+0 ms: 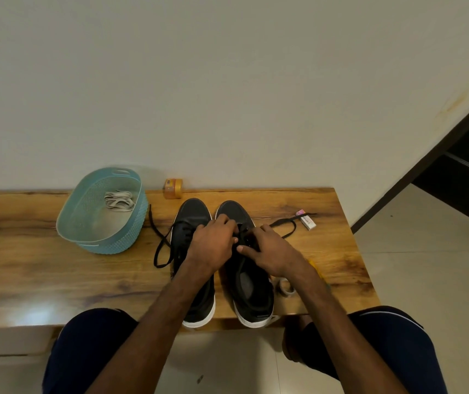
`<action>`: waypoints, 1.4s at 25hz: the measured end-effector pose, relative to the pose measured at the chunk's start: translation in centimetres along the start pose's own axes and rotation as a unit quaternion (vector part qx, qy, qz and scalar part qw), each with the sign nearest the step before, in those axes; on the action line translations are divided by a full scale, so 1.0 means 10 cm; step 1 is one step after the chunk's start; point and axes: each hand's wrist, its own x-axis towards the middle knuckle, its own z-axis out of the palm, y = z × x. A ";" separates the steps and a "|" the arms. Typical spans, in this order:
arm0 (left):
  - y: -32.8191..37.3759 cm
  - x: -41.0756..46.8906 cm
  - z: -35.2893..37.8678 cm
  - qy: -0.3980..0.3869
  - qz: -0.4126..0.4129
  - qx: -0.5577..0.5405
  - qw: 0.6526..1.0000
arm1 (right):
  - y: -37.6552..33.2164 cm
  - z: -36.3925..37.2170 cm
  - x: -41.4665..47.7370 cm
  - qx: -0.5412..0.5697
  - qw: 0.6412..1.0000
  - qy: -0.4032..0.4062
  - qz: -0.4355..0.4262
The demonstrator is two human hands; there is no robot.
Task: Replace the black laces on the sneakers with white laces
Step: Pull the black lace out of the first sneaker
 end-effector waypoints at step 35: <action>-0.04 0.01 0.00 0.135 -0.140 -0.083 0.977 | 0.02 -0.03 -0.03 -0.057 0.998 0.014 0.018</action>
